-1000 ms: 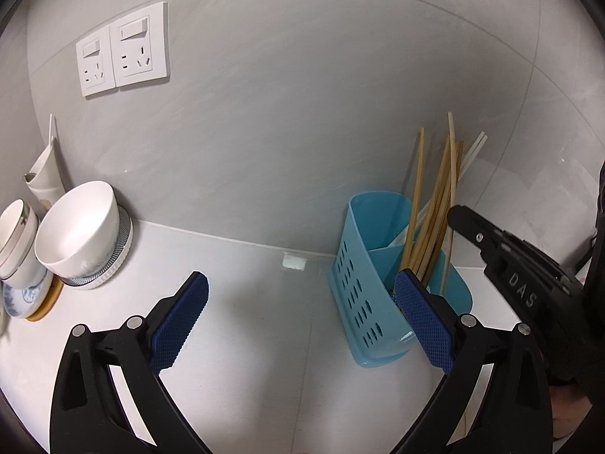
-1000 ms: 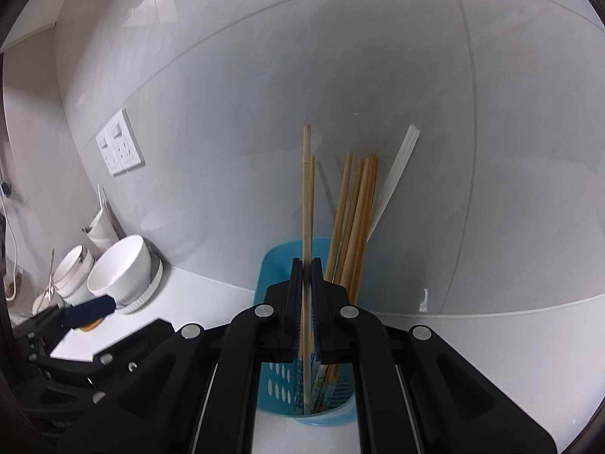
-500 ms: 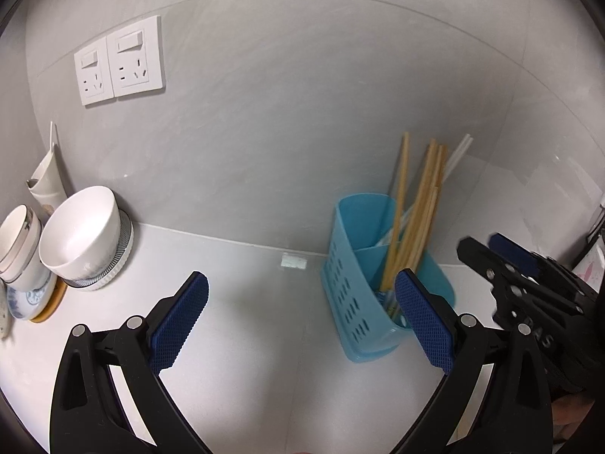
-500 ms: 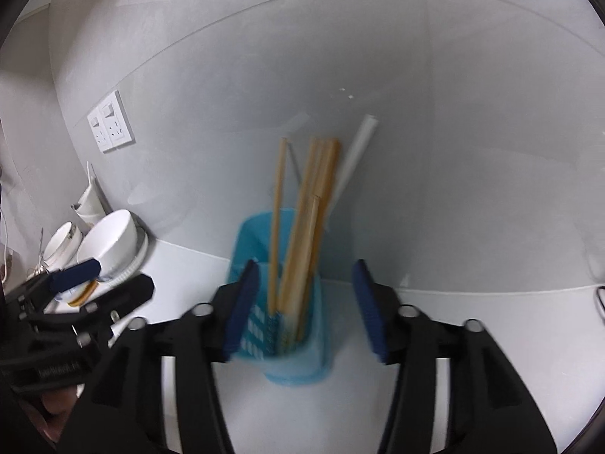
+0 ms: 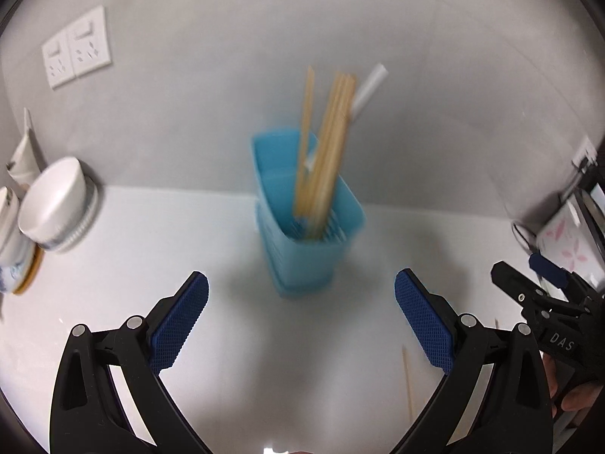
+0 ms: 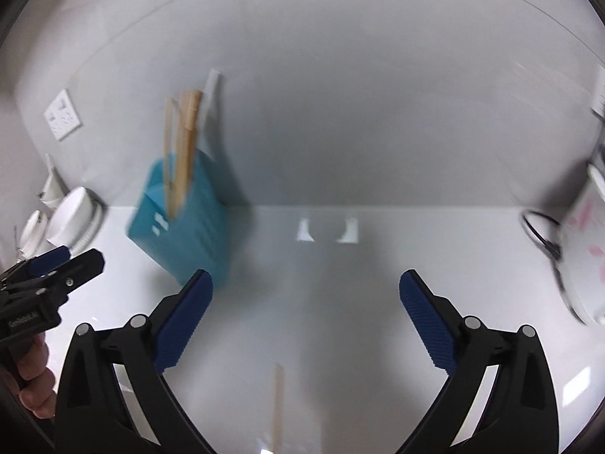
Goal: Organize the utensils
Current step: 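Move both open tools down toward the last chopsticks on the counter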
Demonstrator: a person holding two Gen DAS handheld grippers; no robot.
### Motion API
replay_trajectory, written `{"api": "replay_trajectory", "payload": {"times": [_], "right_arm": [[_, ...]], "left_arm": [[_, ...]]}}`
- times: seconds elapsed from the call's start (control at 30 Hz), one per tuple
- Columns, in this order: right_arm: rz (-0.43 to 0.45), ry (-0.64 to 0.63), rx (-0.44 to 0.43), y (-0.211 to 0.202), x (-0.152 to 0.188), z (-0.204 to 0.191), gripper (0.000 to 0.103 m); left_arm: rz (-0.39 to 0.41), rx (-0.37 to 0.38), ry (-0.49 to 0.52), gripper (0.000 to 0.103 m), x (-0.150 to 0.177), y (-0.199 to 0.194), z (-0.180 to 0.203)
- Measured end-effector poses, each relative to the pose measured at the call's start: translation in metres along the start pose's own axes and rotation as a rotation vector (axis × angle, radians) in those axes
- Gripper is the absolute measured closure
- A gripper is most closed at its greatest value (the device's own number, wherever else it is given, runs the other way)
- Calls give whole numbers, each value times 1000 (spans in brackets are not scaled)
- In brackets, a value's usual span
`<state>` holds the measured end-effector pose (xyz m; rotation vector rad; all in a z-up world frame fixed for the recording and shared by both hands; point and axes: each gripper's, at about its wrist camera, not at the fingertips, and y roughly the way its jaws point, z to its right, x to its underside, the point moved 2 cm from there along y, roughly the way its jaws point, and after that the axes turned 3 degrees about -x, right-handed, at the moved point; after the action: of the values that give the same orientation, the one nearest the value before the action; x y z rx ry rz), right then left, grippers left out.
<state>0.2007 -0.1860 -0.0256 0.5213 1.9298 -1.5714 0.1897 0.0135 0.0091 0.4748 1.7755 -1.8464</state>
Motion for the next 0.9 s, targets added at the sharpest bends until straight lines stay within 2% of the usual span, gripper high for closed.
{"api": "replay_trajectory", "payload": {"times": [0.23, 0.43, 0.7, 0.9], "right_arm": [[-72, 50, 93, -14, 41, 52, 8], [-171, 85, 159, -20, 82, 89, 8], [-299, 130, 204, -22, 131, 119, 8], [-408, 155, 205, -16, 167, 126, 22]], "left_arm": [[-138, 45, 32, 6, 39, 17, 39], [-223, 53, 56, 6, 73, 27, 68], [-347, 37, 85, 6, 128, 44, 96], [-439, 9, 79, 6, 166, 58, 108]]}}
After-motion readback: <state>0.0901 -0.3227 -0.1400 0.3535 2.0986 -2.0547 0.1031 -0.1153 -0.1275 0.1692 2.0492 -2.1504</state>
